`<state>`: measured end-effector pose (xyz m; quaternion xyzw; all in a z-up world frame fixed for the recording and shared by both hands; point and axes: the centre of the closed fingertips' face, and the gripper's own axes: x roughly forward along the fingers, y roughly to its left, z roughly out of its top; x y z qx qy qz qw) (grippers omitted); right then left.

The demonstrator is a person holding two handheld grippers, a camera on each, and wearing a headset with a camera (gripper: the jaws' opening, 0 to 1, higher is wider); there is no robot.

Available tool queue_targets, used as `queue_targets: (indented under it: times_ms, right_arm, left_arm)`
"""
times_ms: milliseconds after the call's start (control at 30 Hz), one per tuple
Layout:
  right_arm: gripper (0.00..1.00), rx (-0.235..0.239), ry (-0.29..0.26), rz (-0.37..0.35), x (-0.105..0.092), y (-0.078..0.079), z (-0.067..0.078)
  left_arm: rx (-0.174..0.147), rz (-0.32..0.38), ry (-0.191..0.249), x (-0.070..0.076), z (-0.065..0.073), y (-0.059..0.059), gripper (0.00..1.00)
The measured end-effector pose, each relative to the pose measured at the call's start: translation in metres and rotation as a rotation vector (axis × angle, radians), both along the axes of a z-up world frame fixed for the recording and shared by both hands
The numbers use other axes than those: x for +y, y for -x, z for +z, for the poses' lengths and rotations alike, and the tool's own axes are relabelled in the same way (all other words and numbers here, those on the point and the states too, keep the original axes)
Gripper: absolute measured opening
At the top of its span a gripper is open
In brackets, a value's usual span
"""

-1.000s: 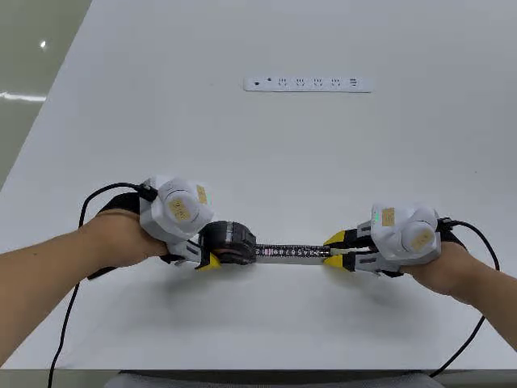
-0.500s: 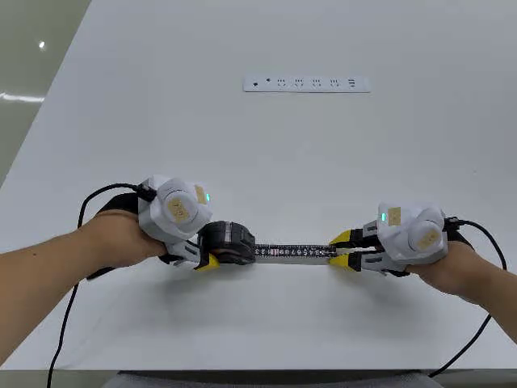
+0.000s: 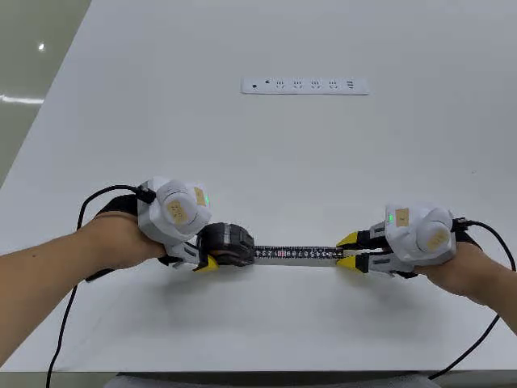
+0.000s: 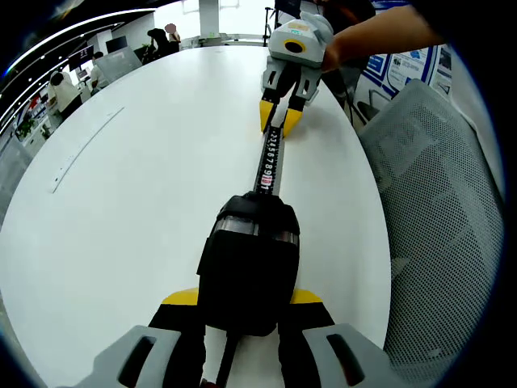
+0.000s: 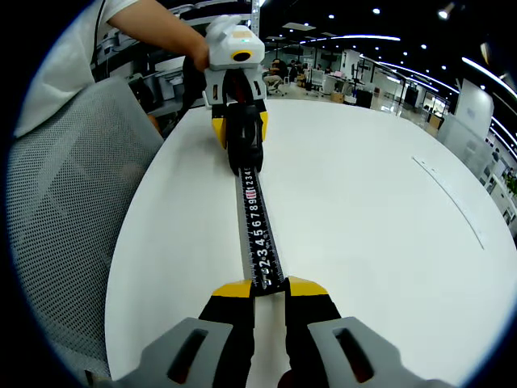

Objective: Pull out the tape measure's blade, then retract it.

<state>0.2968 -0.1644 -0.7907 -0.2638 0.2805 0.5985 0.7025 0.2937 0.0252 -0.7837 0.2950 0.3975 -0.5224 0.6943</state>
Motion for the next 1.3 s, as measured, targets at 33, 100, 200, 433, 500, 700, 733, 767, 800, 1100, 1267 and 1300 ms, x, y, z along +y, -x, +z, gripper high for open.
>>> queue_targets:
  times_ms: [33,100,200,433,500,700,733,767,800,1100,1267,1300]
  right_arm:
    - [0.09,0.000,0.001,-0.001,-0.001,0.000,0.000]
    - [0.09,0.001,0.002,-0.002,-0.003,0.000,0.000]
    - [0.09,0.000,0.003,-0.001,-0.005,0.000,0.000]
    - [0.09,0.002,0.012,-0.004,-0.012,0.000,0.001]
    - [0.09,0.002,0.012,-0.008,-0.015,-0.001,0.000]
    - [0.09,0.006,0.018,-0.008,-0.021,0.000,0.000]
    - [0.09,0.006,0.018,-0.010,-0.022,0.000,0.001]
    - [0.09,0.006,0.018,-0.010,-0.022,0.000,0.002]
    - [0.09,0.006,0.019,-0.011,-0.022,0.000,0.002]
    - [0.09,0.008,0.031,-0.013,-0.032,0.000,0.001]
    - [0.09,0.010,0.039,-0.015,-0.038,0.000,0.001]
    - [0.09,0.010,0.040,-0.016,-0.039,0.000,0.001]
  left_arm:
    - [0.000,0.000,0.000,0.000,0.000,0.000,0.32]
    - [0.000,0.000,0.000,0.000,0.000,0.000,0.32]
    - [0.000,0.000,-0.001,0.000,0.000,0.000,0.32]
    - [0.001,0.002,-0.001,0.000,0.000,0.000,0.32]
    - [0.002,0.003,0.000,0.000,0.000,0.000,0.32]
    - [0.001,0.001,-0.001,0.000,0.000,0.000,0.32]
    - [0.002,0.002,-0.001,0.000,0.000,0.000,0.32]
    - [0.002,0.003,-0.001,0.000,0.000,0.000,0.32]
    - [0.002,0.003,-0.001,0.000,0.000,0.000,0.32]
    - [0.001,0.002,-0.002,0.000,0.000,0.000,0.32]
    - [0.002,0.002,-0.003,0.000,0.000,0.000,0.32]
    - [0.002,0.001,-0.004,0.000,0.000,0.000,0.32]
